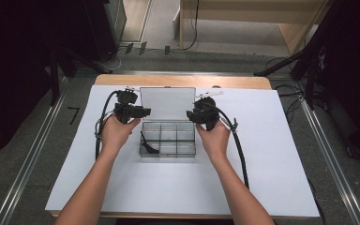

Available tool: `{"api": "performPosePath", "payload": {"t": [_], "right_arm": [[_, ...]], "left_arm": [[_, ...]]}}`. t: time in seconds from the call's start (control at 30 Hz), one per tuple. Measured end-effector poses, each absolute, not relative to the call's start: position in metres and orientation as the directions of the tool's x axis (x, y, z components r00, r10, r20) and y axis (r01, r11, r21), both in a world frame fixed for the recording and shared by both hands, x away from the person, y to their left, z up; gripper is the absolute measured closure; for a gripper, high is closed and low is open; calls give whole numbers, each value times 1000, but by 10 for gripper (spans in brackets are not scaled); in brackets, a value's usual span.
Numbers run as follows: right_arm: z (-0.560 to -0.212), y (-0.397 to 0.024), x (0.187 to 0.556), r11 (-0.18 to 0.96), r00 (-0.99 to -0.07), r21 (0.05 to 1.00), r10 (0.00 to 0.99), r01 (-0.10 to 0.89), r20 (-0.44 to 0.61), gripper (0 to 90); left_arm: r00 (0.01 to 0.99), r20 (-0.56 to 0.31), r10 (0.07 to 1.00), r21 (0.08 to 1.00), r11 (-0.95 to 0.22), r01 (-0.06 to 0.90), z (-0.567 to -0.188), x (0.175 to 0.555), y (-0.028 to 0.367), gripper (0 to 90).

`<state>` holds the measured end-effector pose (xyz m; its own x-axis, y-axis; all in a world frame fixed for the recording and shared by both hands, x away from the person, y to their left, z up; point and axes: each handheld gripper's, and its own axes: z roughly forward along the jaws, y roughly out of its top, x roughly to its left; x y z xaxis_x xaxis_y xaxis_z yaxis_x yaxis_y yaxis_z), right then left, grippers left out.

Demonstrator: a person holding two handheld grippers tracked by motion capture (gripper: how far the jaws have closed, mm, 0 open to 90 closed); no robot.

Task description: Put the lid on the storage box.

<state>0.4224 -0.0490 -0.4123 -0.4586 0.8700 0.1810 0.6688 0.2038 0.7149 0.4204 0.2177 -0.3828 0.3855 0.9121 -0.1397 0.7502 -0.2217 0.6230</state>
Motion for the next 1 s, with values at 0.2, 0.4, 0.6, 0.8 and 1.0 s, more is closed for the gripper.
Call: {"api": "performPosePath", "payload": {"t": [0.2, 0.4, 0.6, 0.8, 1.0], "right_arm": [[-412, -50, 421, 211, -472, 722, 863, 659, 178, 679], [-411, -50, 418, 221, -480, 726, 861, 651, 169, 686], [-410, -51, 416, 234, -487, 727, 859, 645, 156, 708], [-409, -52, 413, 240, -492, 729, 858, 641, 150, 707], [-403, -53, 409, 234, -500, 752, 854, 616, 143, 698]], "left_arm": [[401, -147, 904, 639, -222, 736, -385, 416, 220, 610], [413, -136, 901, 652, -232, 722, -385, 412, 222, 626], [423, -111, 899, 659, -251, 709, -385, 408, 222, 668], [431, -106, 896, 669, -256, 697, -385, 405, 223, 684], [440, -100, 892, 680, -262, 685, -384, 403, 224, 684]]}}
